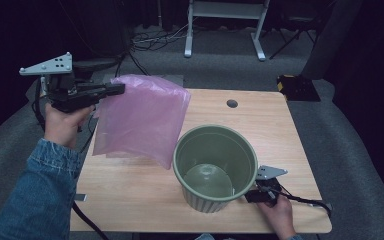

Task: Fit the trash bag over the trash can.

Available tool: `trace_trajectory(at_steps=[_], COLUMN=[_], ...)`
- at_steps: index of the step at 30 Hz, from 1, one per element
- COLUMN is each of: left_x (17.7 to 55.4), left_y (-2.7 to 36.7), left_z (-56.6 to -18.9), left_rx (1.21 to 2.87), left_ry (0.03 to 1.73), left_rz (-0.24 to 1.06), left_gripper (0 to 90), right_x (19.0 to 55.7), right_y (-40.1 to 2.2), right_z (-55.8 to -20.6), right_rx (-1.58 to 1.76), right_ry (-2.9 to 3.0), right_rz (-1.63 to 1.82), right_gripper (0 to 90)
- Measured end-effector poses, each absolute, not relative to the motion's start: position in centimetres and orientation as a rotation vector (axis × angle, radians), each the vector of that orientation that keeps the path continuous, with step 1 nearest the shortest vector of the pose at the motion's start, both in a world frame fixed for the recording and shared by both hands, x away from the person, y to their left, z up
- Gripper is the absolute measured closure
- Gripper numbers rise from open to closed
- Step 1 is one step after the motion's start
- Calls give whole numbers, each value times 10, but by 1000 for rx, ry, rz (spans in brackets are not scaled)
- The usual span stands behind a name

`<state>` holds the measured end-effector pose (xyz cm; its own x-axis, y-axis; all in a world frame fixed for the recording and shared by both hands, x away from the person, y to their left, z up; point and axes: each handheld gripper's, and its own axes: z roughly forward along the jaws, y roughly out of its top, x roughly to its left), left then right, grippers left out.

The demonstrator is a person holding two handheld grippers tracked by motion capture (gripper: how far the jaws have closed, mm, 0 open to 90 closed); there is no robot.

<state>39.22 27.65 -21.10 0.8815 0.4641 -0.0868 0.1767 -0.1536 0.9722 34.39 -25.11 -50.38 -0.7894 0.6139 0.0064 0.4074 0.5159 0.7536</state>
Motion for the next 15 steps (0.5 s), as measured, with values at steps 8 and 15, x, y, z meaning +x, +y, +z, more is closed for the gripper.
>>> trace_trajectory(at_steps=[8, 15], left_x=[387, 390], left_y=[268, 248], left_z=[-190, -176], left_rx=[1699, 1702], left_ry=[457, 406], left_rz=[279, 262], left_gripper=[892, 893], right_x=[346, 346], right_y=[-249, -248], right_z=[-504, -504], right_rx=[842, 837], right_ry=[2503, 2508], right_rz=[1139, 1140], right_gripper=[308, 307])
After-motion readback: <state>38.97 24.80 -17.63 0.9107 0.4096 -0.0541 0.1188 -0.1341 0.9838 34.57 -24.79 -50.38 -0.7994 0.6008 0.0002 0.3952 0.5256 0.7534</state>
